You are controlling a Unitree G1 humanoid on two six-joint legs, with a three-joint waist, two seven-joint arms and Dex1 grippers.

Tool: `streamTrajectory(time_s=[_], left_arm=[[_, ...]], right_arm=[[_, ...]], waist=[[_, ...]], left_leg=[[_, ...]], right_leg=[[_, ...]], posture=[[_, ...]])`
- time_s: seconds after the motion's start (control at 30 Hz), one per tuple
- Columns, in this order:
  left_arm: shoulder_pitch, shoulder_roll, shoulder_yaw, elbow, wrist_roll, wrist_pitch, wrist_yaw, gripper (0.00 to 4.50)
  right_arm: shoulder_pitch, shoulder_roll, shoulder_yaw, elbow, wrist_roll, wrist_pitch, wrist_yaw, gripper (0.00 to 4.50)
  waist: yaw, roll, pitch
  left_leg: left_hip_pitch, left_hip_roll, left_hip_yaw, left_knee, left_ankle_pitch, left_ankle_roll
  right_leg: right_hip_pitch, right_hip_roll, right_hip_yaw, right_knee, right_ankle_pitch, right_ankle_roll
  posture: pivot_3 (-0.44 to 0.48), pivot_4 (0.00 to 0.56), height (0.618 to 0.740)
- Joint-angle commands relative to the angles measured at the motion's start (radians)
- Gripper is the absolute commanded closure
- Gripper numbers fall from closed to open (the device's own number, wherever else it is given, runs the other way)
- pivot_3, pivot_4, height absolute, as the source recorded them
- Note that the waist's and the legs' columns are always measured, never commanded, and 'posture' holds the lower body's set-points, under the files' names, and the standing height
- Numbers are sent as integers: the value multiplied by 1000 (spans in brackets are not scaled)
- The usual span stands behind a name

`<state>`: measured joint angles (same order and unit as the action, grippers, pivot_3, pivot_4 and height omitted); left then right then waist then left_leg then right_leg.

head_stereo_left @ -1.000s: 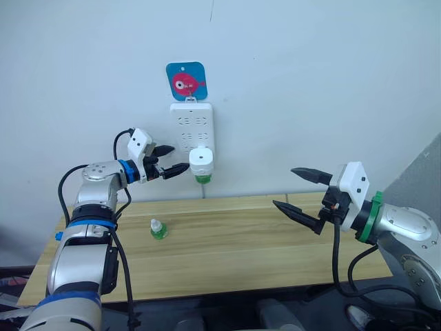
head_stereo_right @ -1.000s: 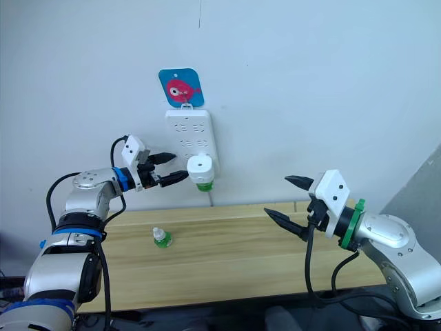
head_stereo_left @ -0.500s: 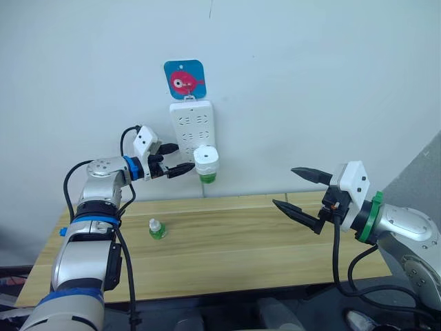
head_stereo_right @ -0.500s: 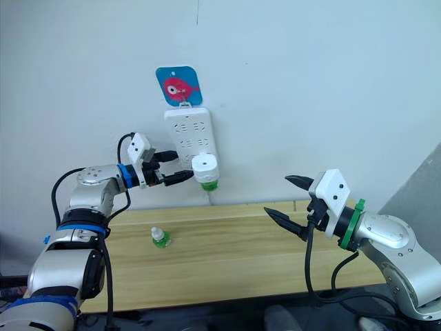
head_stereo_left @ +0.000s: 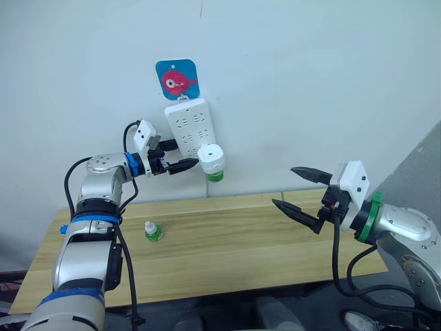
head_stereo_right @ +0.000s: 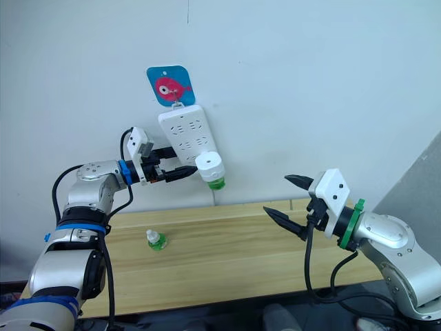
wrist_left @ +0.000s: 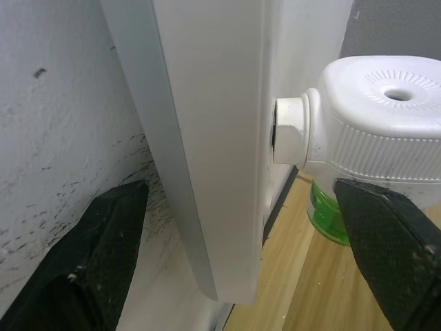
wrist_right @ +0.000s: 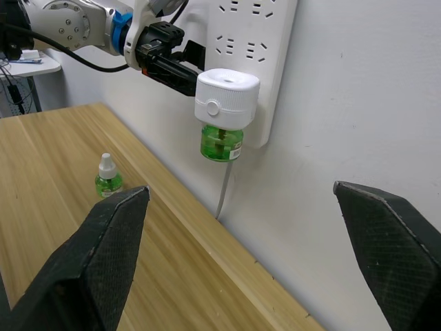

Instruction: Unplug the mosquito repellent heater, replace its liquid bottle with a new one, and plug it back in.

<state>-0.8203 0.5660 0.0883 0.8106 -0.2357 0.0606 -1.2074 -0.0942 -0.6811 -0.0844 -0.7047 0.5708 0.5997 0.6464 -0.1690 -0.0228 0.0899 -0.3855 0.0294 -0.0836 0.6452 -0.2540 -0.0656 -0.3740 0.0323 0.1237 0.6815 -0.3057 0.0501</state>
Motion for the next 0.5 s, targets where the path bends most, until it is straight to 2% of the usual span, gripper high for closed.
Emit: streamTrajectory(time_s=[0.03, 0.2, 0.27, 0.4, 0.5], left_arm=[[-4, 20, 29, -49, -25, 6, 2, 1157], [14, 18, 35, -77, -30, 20, 3, 2790], [22, 19, 35, -91, -34, 30, 0, 3138], [36, 23, 32, -123, -44, 54, -4, 3165], [51, 25, 31, -157, -52, 77, -2, 3165]], right_arm=[[-25, 10, 17, -19, -3, -21, 0, 0], [-44, 34, 60, -1, -20, -34, -1, 0], [-58, 53, 86, 13, -31, -44, -3, 0], [-96, 106, 144, 43, -57, -54, -12, 0], [-174, 191, 228, 93, -96, -19, -70, 0]], waist=[[-1, 0, 0], [-1, 0, 0], [0, 0, 0], [-2, 0, 0], [-7, 1, 0]], left_leg=[[0, 0, 0, 0, 0, 0], [0, 0, 0, 0, 0, 0], [0, 0, 0, 0, 0, 0], [1, 0, 0, 1, 0, 0], [2, 0, 0, 1, 0, 0]], right_leg=[[0, 0, 0, 0, 0, 0], [0, 0, 0, 0, 0, 0], [0, 0, 0, 0, 0, 0], [1, 0, 0, 0, 0, 0], [1, 0, 0, 1, 0, 0]], posture=[[-198, 67, 740], [-190, 63, 740], [-190, 63, 740], [-188, 63, 740], [-192, 66, 740]])
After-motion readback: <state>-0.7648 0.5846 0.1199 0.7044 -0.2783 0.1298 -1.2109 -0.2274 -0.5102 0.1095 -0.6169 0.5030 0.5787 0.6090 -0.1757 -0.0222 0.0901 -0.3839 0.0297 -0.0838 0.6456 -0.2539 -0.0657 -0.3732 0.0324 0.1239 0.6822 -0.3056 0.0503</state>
